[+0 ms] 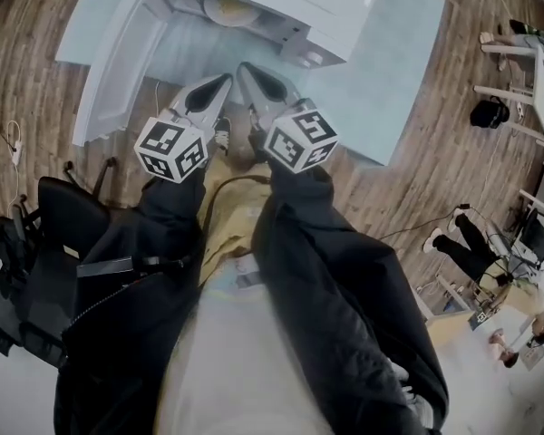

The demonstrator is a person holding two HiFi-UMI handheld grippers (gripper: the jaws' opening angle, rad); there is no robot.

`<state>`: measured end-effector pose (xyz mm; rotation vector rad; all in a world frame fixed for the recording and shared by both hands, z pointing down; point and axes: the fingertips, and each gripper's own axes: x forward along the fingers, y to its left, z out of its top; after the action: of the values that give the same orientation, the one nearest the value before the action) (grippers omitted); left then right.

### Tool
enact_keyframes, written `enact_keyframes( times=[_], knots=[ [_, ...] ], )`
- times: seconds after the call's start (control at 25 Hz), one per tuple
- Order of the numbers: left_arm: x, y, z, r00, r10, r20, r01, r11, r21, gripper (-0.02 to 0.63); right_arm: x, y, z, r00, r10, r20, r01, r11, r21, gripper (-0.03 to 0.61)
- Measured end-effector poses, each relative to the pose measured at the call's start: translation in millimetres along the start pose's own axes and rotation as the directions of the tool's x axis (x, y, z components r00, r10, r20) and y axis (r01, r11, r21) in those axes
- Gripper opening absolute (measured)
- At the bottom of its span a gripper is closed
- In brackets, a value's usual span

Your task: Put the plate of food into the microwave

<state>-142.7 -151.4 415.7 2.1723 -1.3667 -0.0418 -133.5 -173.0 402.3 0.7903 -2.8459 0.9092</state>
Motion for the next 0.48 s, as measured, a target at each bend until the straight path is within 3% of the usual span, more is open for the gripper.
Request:
enact_keyframes(
  times=[0.32,0.48],
  knots=[
    [22,-65,46,0.997,-0.062,0.055,0.051,0.981,0.188,-0.002,-56,6,62,0.990,-0.091,0.111,0.115,0.963,-0.243,-0.005],
    [29,-81,60,0.996,-0.061,0.071,0.044,0.975,0.219,-0.002,-76,-1,85,0.977,-0.137,0.162,0.180,0.939,-0.293,-0.005]
  ],
)
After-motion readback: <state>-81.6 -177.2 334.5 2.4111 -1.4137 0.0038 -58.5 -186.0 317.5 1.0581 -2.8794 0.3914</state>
